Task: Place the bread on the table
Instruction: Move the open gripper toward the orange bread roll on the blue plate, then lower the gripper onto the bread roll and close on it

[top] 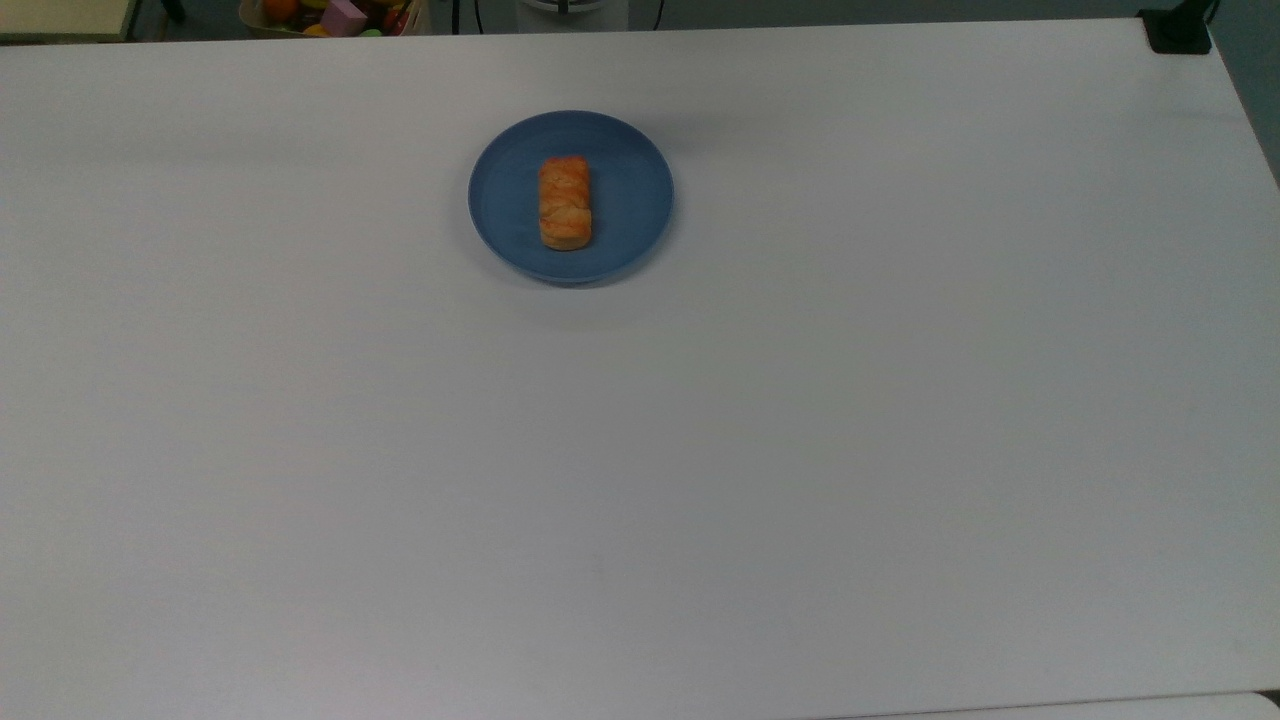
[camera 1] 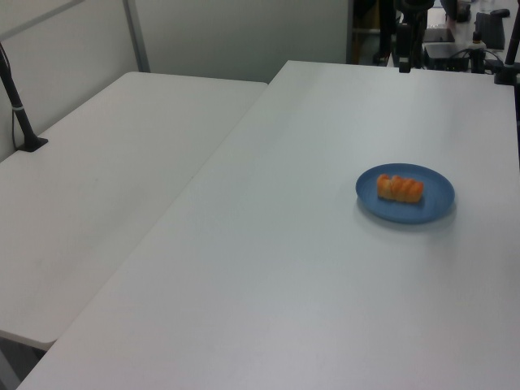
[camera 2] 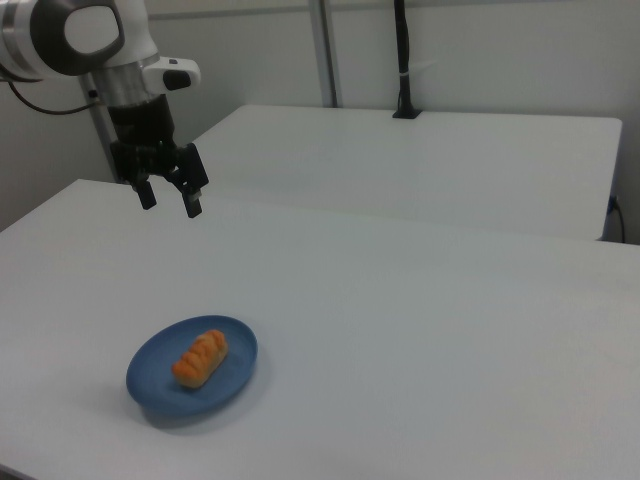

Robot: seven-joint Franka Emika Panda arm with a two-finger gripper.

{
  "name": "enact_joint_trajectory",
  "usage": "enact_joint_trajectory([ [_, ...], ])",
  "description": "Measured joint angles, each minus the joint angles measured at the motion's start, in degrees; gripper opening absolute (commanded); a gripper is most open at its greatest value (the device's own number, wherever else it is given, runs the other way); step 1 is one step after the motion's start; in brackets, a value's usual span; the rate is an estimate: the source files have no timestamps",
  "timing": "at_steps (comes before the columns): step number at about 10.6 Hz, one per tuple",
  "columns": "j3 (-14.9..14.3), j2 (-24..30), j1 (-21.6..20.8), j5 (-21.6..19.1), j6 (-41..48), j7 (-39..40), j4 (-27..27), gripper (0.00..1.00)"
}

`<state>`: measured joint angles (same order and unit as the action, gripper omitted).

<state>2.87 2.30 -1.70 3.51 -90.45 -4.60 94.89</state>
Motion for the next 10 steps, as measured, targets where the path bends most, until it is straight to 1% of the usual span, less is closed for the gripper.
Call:
enact_joint_trajectory([
  [2,0.1,0.4,-0.1,0.0,0.0,0.0,1.7,1.00],
  [5,0.5,4.0,-0.6,0.0,-4.5,0.0,9.1,1.00],
  [7,0.4,5.1,-0.5,0.0,-11.1,0.0,15.0,1.00],
  [9,0.4,4.9,-0.3,0.0,-20.2,0.0,22.0,1.00],
  [10,0.4,4.7,-0.3,0.0,-23.3,0.0,24.7,1.00],
])
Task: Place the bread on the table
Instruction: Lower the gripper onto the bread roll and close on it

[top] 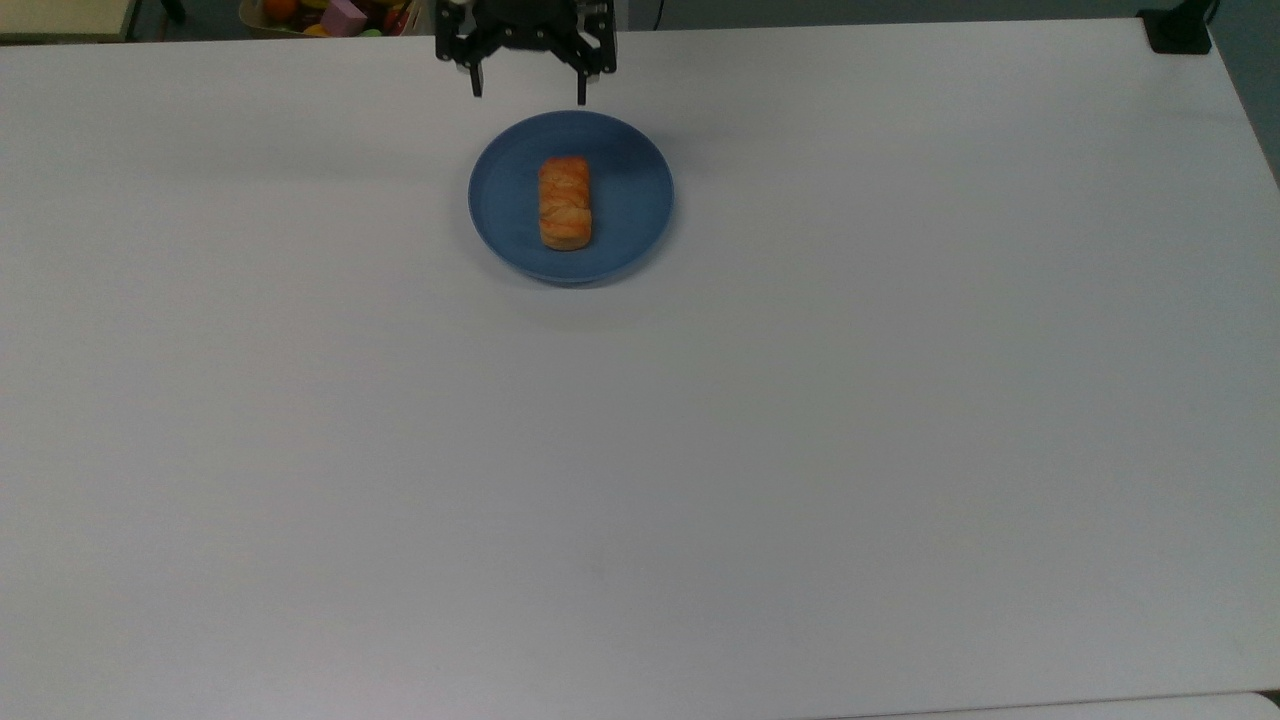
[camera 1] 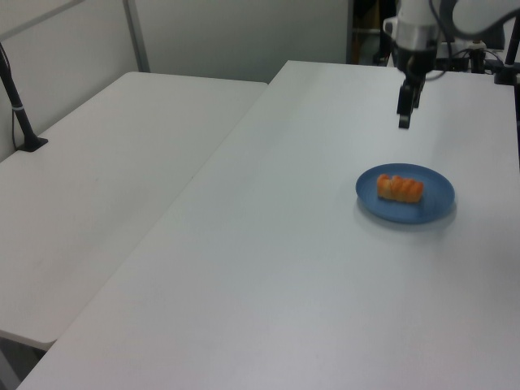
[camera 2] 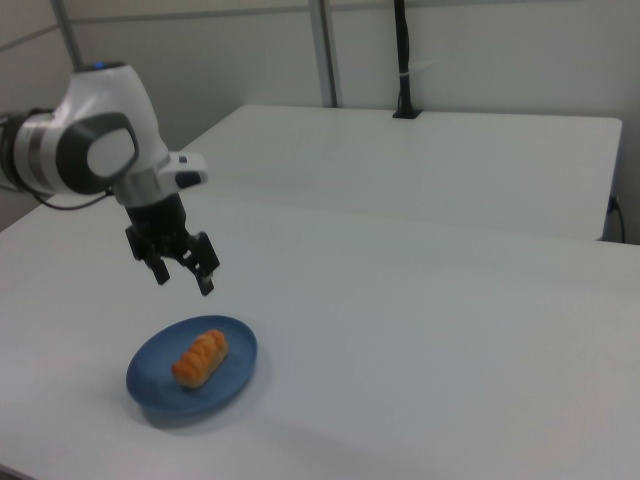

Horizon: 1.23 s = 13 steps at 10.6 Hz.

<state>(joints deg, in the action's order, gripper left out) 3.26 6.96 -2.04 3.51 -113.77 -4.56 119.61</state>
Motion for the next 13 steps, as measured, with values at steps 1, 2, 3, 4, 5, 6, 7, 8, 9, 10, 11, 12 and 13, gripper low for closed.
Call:
enact_joint_trajectory([
  [1,0.0,-0.3,0.0,0.0,-2.7,0.0,2.2,1.00],
  [2,0.0,-0.7,-0.1,0.0,-5.4,0.0,4.1,1.00],
  [3,0.0,-1.6,-0.3,0.0,-7.9,0.0,5.5,1.00],
  [4,0.0,-2.7,-0.3,0.0,-9.9,0.0,6.5,1.00],
  [5,0.0,-4.0,-0.3,0.0,-11.7,0.0,7.4,1.00],
  [6,0.1,-5.6,-0.6,0.0,-13.5,0.0,7.9,1.00],
  [7,0.1,-7.3,-1.0,0.0,-15.2,0.0,8.2,1.00],
  [8,0.1,-8.8,-1.4,0.0,-16.4,0.0,8.3,1.00],
  [9,0.1,-10.1,-1.5,0.0,-16.9,0.0,8.3,0.99],
  [10,0.1,-11.0,-1.5,0.0,-17.0,0.0,8.3,0.95],
  [11,0.1,-11.7,-1.5,0.0,-17.0,0.0,8.3,0.84],
  [12,0.1,-12.3,-1.5,0.0,-17.1,0.0,8.3,0.72],
  [13,0.1,-12.7,-1.5,0.0,-17.2,0.0,8.2,0.61],
])
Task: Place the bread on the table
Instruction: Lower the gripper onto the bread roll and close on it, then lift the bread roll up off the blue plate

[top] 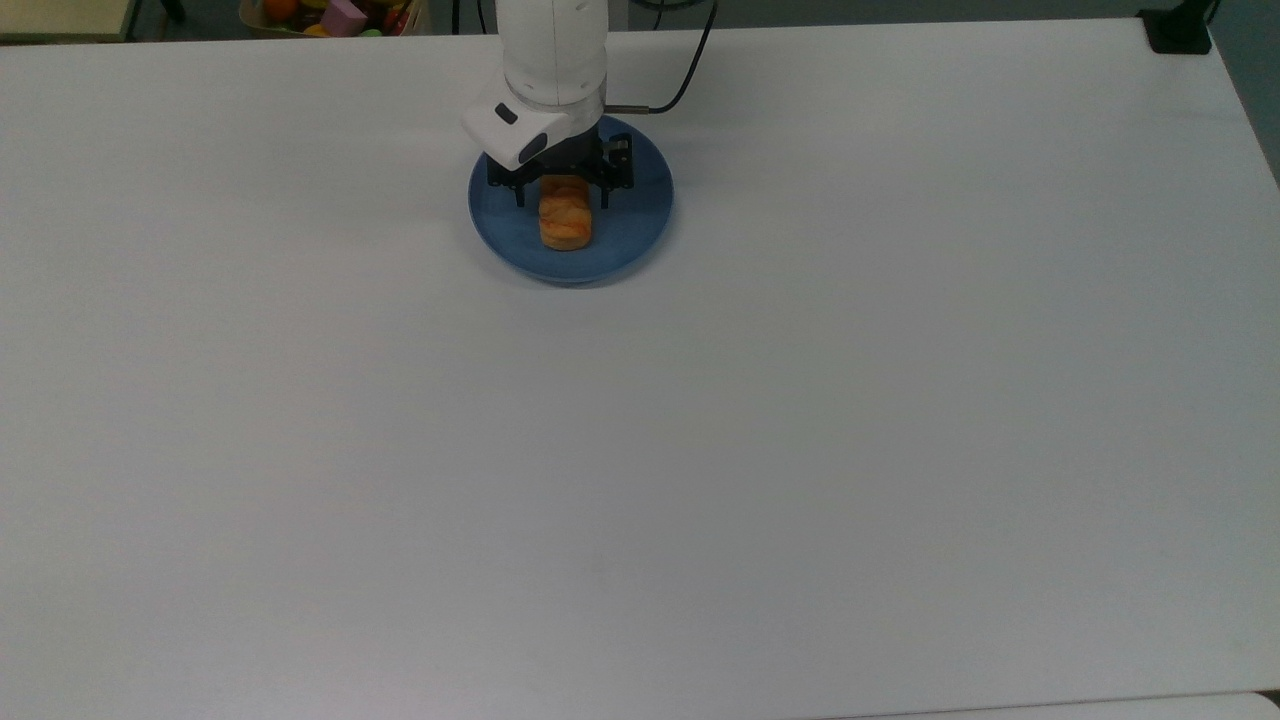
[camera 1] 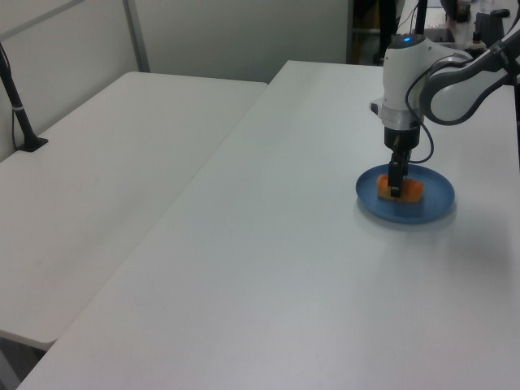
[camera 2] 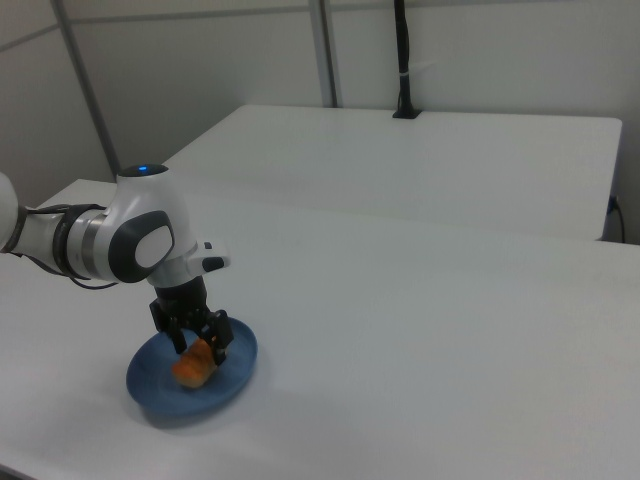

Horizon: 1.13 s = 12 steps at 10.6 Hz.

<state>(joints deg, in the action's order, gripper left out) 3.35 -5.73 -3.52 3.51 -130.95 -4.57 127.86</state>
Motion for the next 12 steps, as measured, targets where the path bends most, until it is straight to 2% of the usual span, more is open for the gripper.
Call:
enact_joint_trajectory([
  [1,0.0,-0.1,0.0,0.0,0.0,0.0,0.0,0.50],
  [2,0.0,-0.1,0.0,0.0,0.0,0.0,0.0,0.43],
  [5,0.0,-0.1,0.0,0.0,0.0,0.0,-0.1,0.30],
  [9,0.0,1.2,0.0,0.0,1.4,0.0,-0.3,0.29],
  [12,0.0,5.4,0.3,0.0,9.8,0.0,-3.1,0.29],
])
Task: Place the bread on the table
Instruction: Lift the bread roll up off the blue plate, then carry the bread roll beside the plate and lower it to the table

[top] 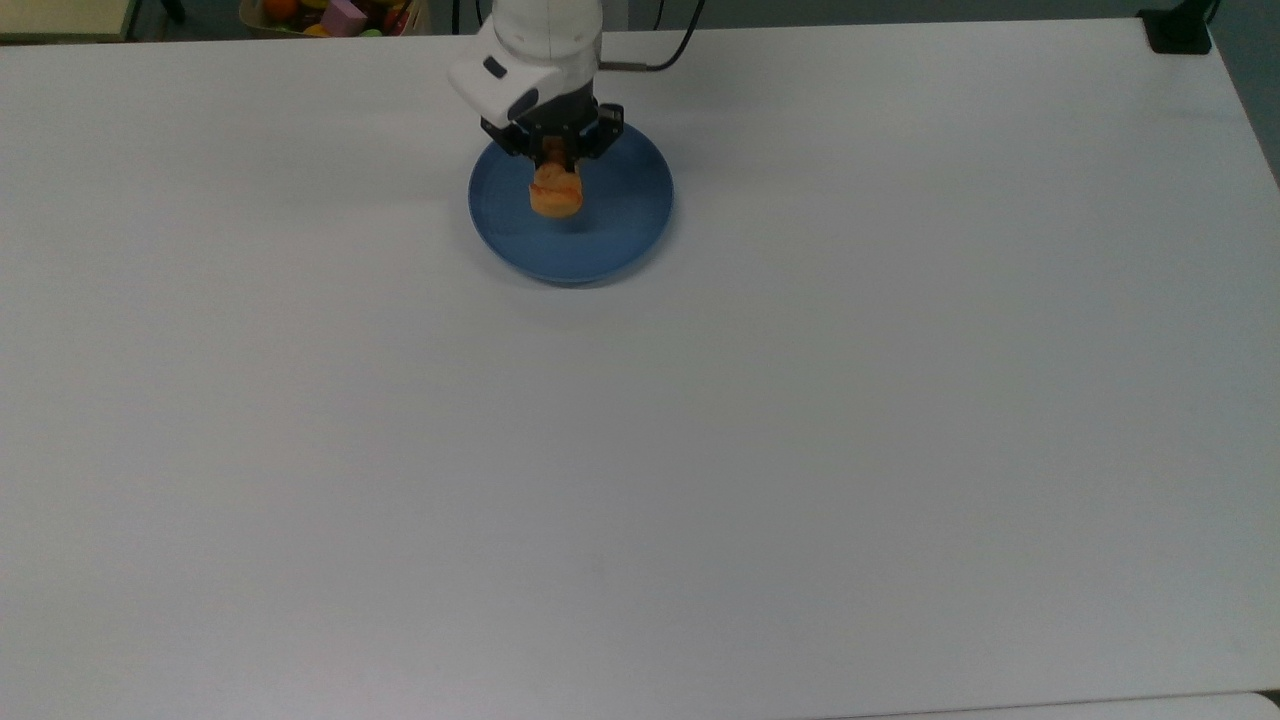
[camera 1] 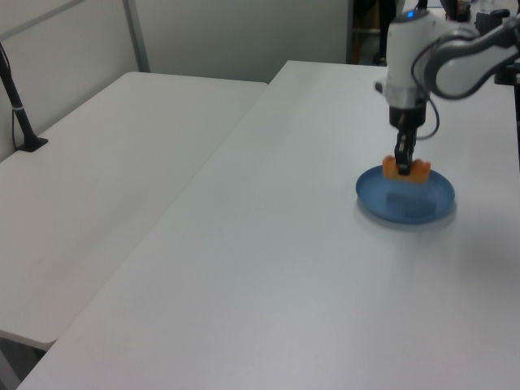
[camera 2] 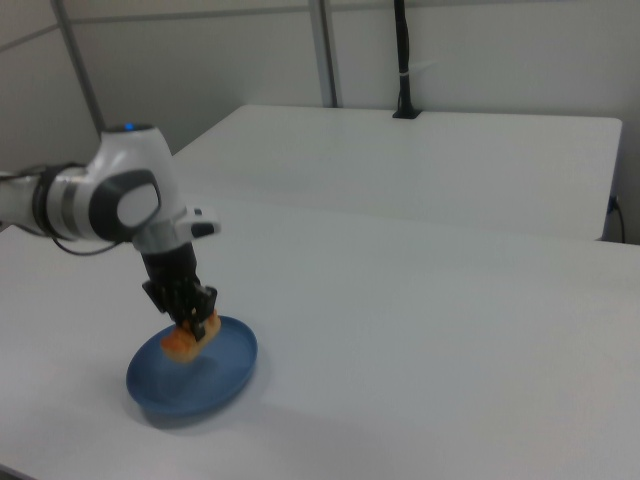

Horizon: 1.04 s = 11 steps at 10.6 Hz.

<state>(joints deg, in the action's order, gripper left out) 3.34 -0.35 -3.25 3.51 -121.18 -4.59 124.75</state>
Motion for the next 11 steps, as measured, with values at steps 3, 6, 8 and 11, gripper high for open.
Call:
enact_joint_trajectory([
  [3,-0.2,3.1,0.1,0.0,11.1,0.0,-7.9,0.29],
  [6,-0.4,4.6,0.2,0.0,16.5,0.0,-13.8,0.30],
  [8,-0.1,4.9,-0.1,0.0,16.6,0.0,-14.0,0.30],
  [11,2.6,4.8,-2.1,-0.1,16.4,-3.5,-13.1,0.30],
])
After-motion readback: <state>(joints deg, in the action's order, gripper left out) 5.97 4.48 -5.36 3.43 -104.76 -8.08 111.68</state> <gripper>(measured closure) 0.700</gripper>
